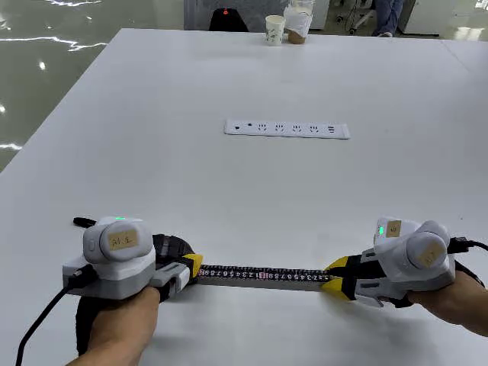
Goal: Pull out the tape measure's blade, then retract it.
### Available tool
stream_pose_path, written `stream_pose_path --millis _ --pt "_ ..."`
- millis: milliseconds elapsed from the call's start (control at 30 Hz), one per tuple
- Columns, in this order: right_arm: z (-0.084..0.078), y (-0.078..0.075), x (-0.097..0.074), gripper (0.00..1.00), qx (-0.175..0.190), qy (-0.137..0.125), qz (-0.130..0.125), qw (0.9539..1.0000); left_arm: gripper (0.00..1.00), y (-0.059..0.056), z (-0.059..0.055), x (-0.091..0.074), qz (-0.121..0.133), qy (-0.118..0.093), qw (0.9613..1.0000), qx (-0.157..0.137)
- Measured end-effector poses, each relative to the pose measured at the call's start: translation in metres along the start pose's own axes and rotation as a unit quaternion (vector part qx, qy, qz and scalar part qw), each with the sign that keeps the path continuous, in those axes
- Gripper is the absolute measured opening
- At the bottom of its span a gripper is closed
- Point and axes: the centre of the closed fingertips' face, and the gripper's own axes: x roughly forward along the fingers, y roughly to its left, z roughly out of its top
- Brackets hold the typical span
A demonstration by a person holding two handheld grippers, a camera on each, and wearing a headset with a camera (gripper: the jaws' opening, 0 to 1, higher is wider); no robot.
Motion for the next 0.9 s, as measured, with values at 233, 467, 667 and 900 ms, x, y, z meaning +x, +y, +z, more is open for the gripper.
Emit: stream_pose_path --millis 233,467,667,900 --pt "0.003 0.001 0.004 0.08 -0.002 0.000 0.001 1.0000 0.55 0.000 0.000 0.000 -0.001 0.001 1.0000 0.001" --pt "0.009 0.004 0.009 0.08 -0.005 -0.003 0.005 1.0000 0.55 0.000 0.000 0.000 -0.003 0.000 1.0000 -0.002" --pt "0.013 0.005 0.012 0.08 -0.006 -0.005 0.006 1.0000 0.55 0.000 0.000 0.000 -0.003 -0.001 1.0000 -0.003" --pt "0.017 0.007 0.016 0.08 -0.006 -0.007 0.008 0.9999 0.55 0.000 0.000 0.000 -0.003 -0.001 1.0000 -0.003"
